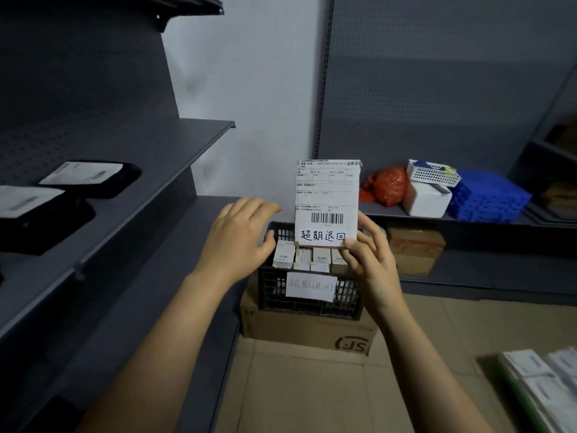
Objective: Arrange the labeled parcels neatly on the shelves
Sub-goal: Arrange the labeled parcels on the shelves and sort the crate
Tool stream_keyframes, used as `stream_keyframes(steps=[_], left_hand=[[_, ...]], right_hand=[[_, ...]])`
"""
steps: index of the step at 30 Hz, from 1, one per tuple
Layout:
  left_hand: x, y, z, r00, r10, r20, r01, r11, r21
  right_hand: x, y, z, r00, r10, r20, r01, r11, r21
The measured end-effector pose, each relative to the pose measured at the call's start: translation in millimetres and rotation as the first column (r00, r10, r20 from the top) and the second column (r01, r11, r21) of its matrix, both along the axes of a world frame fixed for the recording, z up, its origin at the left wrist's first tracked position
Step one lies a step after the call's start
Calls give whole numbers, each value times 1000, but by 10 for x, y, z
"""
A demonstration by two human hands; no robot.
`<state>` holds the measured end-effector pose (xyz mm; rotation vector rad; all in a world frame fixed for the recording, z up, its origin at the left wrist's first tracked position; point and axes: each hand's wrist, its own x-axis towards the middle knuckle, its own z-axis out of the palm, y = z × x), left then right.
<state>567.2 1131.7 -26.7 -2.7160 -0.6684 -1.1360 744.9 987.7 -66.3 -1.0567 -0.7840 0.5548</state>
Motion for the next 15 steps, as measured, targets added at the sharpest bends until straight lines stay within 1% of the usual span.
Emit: stream_keyframes(steps=[6,10,15], left_hand=[[571,1140,67,992,-108,-63,108,994,-17],[969,1677,23,981,-180,-74,179,983,-28],[1545,2281,-175,971,-212,-111,207,977,-57]], right_hand=[[380,1008,0,996,-87,-30,88,996,15],[694,1511,-66,990,-123,-72,123,992,0],[1249,2023,-271,986,-153,-67,149,987,-53]])
